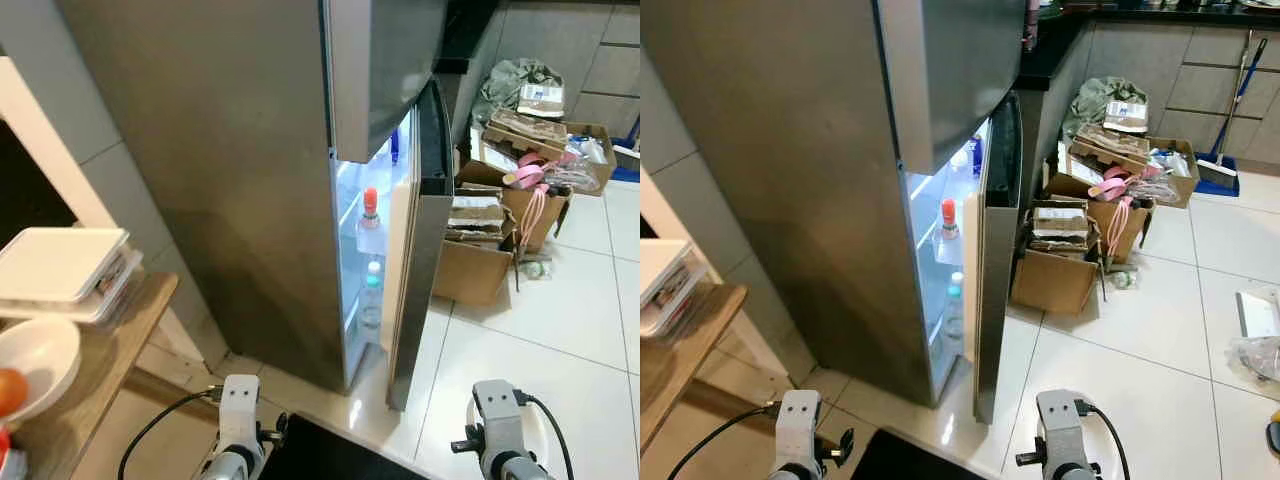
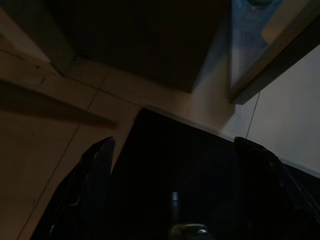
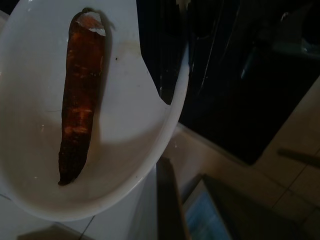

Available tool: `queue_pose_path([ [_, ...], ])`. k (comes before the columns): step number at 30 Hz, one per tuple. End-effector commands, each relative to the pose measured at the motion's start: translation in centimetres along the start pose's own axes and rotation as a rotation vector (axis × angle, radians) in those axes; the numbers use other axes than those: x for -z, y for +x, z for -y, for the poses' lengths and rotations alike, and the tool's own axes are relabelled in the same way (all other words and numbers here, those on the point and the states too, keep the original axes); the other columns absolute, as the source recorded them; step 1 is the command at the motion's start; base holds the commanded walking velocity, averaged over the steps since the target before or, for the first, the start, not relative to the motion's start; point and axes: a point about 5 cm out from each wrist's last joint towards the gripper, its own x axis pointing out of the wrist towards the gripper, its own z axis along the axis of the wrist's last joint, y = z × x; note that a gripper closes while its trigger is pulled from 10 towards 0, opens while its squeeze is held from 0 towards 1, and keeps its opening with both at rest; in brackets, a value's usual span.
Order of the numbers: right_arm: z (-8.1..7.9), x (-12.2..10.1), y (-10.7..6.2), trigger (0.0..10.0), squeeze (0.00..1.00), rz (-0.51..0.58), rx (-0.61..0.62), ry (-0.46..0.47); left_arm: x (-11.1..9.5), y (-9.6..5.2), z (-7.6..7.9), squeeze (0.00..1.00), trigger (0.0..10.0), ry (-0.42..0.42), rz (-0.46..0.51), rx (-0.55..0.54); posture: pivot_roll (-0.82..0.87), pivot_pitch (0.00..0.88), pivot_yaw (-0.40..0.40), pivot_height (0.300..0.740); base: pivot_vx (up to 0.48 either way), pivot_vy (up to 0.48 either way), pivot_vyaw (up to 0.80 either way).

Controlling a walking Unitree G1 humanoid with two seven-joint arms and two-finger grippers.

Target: Restocking fridge

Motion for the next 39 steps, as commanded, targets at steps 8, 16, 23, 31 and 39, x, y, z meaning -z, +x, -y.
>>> queue_pose_path([
  [8,0.04,0.00,-0.03,10.0,0.00,0.007,0.007,0.005,0.59,-0.16,0.11,0.00,10.0,-0.007,-0.030,0.005,0.05,0.106,0.045,0.740,-0.440,0.000,0.00],
  [16,0.15,0.00,-0.07,10.0,0.00,0.009,0.007,0.002,0.65,-0.10,-0.06,0.00,10.0,0.006,-0.054,0.007,0.04,0.106,0.048,0.740,-0.070,0.000,0.00],
  [23,0.56,0.24,-0.25,10.0,0.00,0.005,0.013,-0.002,0.80,-0.02,0.14,0.00,10.0,0.005,-0.073,0.009,0.03,0.101,0.049,0.740,0.000,-0.047,0.00],
  [31,0.60,0.28,-0.28,10.0,0.00,0.005,0.017,-0.002,0.84,0.06,0.30,0.00,10.0,0.026,-0.089,0.021,0.03,0.094,0.055,0.740,0.000,-0.480,0.00],
  [39,0.50,0.45,-0.33,10.0,0.00,0.005,0.017,0.002,0.68,0.12,-0.11,0.00,10.0,0.065,-0.085,-0.017,0.03,0.082,0.065,0.740,0.000,-0.240,0.00],
])
